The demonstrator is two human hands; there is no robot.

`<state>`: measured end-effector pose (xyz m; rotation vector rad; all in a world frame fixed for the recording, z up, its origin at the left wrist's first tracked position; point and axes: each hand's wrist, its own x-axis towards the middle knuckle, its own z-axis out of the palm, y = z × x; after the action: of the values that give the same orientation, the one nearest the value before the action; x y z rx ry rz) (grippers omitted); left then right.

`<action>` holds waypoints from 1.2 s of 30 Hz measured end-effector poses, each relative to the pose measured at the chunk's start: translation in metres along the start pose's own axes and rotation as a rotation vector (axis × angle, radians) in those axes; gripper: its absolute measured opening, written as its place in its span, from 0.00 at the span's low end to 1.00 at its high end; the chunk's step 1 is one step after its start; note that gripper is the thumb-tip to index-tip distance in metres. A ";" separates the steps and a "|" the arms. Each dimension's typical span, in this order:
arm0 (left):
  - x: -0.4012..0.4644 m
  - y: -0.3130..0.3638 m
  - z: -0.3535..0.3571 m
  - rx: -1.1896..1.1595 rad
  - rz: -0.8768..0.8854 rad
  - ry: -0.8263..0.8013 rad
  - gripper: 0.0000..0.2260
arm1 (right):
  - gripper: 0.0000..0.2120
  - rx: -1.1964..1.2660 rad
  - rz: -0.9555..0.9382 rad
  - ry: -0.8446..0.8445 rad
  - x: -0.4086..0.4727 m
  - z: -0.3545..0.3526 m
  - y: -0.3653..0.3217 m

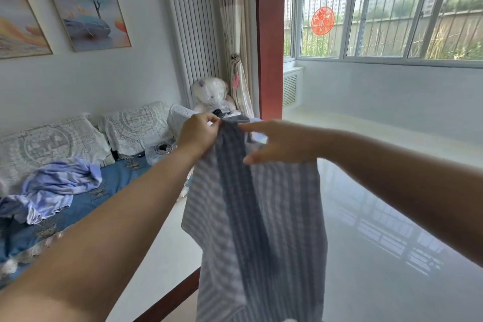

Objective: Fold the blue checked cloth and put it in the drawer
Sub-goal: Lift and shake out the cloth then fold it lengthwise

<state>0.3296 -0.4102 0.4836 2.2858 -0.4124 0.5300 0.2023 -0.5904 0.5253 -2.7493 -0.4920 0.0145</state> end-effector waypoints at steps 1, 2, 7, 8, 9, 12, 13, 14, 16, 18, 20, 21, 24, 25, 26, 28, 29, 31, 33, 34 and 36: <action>0.000 0.004 0.000 -0.012 0.007 0.006 0.08 | 0.42 0.020 0.010 -0.028 0.002 0.007 -0.002; 0.000 0.008 0.000 -0.022 0.026 0.008 0.08 | 0.45 0.039 0.025 -0.026 0.004 0.011 -0.002; -0.021 0.028 -0.004 0.058 0.269 -0.088 0.07 | 0.47 0.095 0.075 0.075 0.016 0.002 -0.002; -0.025 0.032 -0.005 0.075 0.305 -0.135 0.06 | 0.45 0.087 0.097 0.066 0.017 0.000 -0.004; -0.029 0.036 -0.005 0.087 0.328 -0.184 0.07 | 0.40 0.068 0.113 0.053 0.019 -0.002 -0.005; -0.035 0.041 -0.008 0.121 0.395 -0.254 0.11 | 0.19 -0.040 0.153 0.005 0.024 -0.005 -0.007; -0.036 0.040 -0.010 0.125 0.404 -0.257 0.11 | 0.18 -0.061 0.180 0.001 0.025 -0.005 -0.006; -0.037 0.039 -0.011 0.126 0.405 -0.259 0.10 | 0.17 -0.064 0.205 -0.003 0.026 -0.004 -0.004; -0.039 0.035 -0.011 0.102 0.402 -0.262 0.09 | 0.17 -0.090 0.204 0.010 0.028 0.000 -0.003; -0.043 0.033 -0.011 0.026 0.374 -0.272 0.10 | 0.15 -0.140 0.195 0.040 0.031 0.006 -0.003; -0.045 0.032 -0.010 -0.070 0.327 -0.303 0.10 | 0.14 -0.203 0.196 0.077 0.033 0.010 -0.003; -0.048 0.035 -0.011 -0.106 0.300 -0.325 0.10 | 0.14 -0.214 0.194 0.100 0.033 0.011 -0.001; -0.050 0.034 -0.017 -0.068 0.182 -0.450 0.17 | 0.12 -0.151 0.177 0.162 0.034 0.009 0.009; -0.052 0.031 -0.020 -0.014 0.154 -0.528 0.20 | 0.11 -0.130 0.181 0.182 0.035 0.007 0.014; -0.052 0.022 -0.022 0.040 0.131 -0.629 0.21 | 0.11 -0.112 0.192 0.198 0.035 0.005 0.019; -0.056 -0.002 -0.023 0.192 0.080 -0.832 0.16 | 0.12 -0.078 0.247 0.222 0.036 0.001 0.033; -0.058 -0.015 -0.023 0.271 0.055 -0.891 0.14 | 0.13 -0.065 0.280 0.235 0.036 -0.002 0.040; -0.063 -0.039 -0.023 0.282 0.008 -0.926 0.12 | 0.13 -0.051 0.340 0.263 0.038 -0.006 0.055; -0.067 -0.058 -0.025 0.251 -0.020 -0.940 0.09 | 0.13 -0.038 0.393 0.278 0.040 -0.009 0.070; -0.068 -0.067 -0.025 0.265 -0.029 -0.947 0.06 | 0.12 -0.014 0.426 0.275 0.041 -0.010 0.076; -0.072 -0.079 -0.028 0.265 -0.071 -0.947 0.03 | 0.12 0.026 0.499 0.244 0.040 -0.011 0.087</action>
<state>0.2958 -0.3268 0.4194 2.6813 -0.7293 -0.6194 0.2701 -0.6574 0.5086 -2.7222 0.2602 -0.1874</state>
